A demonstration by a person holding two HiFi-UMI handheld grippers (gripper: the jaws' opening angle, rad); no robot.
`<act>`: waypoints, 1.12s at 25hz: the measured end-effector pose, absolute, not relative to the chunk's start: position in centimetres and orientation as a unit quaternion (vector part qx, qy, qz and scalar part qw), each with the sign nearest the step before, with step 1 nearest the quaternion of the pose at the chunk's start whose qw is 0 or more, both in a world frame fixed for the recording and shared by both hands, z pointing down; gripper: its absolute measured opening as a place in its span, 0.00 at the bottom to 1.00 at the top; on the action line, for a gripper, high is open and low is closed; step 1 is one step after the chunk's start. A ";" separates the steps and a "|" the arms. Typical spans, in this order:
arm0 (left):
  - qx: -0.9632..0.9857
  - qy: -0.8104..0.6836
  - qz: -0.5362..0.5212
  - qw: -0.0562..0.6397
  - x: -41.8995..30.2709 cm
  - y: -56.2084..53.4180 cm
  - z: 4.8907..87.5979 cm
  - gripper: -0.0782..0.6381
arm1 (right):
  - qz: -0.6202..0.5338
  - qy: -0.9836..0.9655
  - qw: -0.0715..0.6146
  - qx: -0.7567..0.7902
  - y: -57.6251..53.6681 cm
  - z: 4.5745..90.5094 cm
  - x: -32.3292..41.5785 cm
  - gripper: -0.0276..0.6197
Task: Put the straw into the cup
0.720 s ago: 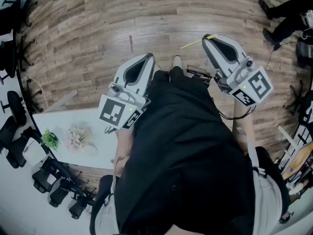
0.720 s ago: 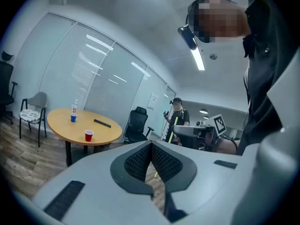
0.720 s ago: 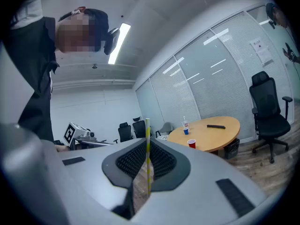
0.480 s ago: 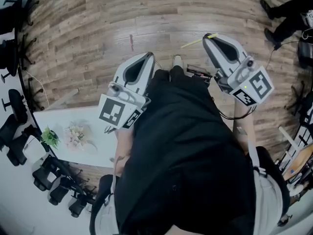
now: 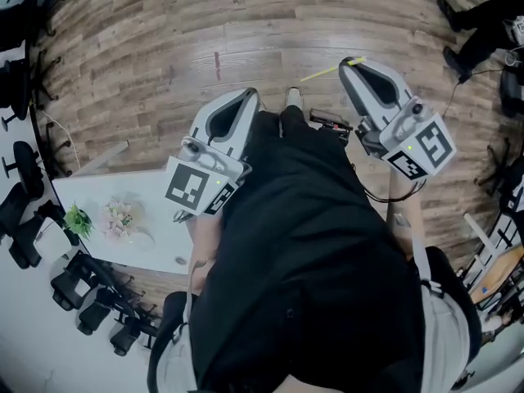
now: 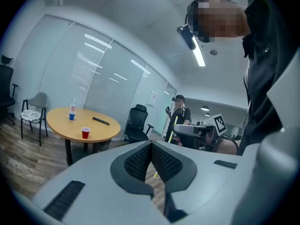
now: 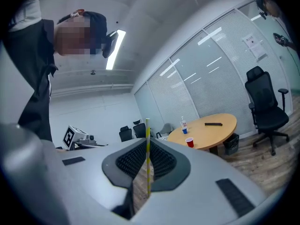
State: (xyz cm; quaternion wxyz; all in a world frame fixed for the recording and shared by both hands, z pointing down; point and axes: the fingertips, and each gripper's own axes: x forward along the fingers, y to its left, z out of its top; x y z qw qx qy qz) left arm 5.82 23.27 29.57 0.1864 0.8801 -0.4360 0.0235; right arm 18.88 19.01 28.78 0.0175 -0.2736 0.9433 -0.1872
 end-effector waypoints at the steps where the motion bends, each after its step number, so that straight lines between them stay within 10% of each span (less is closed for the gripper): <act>1: 0.879 -0.437 0.024 0.188 6.1 23.3 29.7 0.12 | -0.189 0.943 0.018 -0.273 19.1 28.9 19.2 0.10; 28: 0.883 -0.434 0.011 0.179 1.6 17.9 30.3 0.12 | -0.193 0.933 0.015 -0.304 14.8 29.0 15.5 0.10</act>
